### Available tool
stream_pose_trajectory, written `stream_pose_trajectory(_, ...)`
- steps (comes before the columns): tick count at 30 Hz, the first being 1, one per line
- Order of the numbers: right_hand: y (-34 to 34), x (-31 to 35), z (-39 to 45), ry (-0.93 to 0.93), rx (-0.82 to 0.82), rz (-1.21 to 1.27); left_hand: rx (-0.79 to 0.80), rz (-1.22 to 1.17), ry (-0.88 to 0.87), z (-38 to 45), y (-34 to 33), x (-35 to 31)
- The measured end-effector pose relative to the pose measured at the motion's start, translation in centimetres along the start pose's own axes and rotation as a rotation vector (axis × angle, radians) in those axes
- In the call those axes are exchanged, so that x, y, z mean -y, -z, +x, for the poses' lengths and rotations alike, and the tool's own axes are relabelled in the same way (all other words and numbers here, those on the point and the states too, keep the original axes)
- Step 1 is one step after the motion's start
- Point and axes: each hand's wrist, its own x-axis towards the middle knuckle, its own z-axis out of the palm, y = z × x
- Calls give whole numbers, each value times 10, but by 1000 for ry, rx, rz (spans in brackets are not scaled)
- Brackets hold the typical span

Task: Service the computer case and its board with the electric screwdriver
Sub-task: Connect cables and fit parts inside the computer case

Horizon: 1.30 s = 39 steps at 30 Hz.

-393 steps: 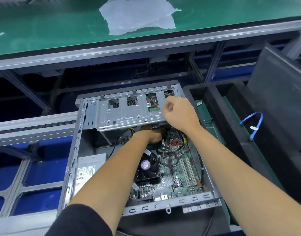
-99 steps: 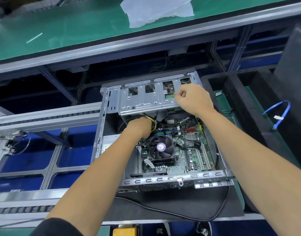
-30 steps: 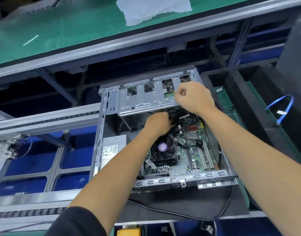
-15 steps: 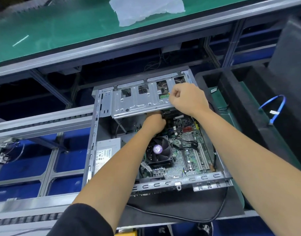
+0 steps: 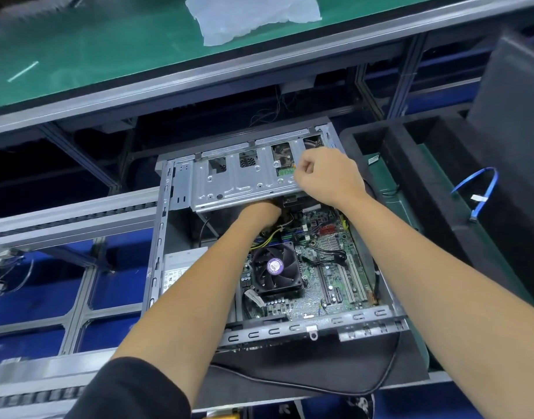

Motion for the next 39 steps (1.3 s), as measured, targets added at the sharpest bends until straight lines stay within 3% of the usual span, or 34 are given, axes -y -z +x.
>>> stream_pose_trajectory(5, 0, 0, 0, 0, 5, 3, -125, 239, -90, -3, -4, -4)
stream_pose_trajectory(11, 0, -1, 0, 3, 5, -1, -60, 503, -206, -3, -6, -1)
stream_pose_trajectory(19, -1, -1, 1, -5, 7, -2, 174, 263, -212, 2, -8, -8)
stream_pose_trajectory(25, -2, -2, 3, -3, -2, -25, 176, 274, -177, 15, -12, -7)
stream_pose_trajectory(31, -3, -3, 3, -3, -8, -22, -8, 208, -164, 14, -9, 2)
stream_pose_trajectory(39, -3, -3, 3, 4, -9, -30, 88, -8, -78, 12, 1, 6)
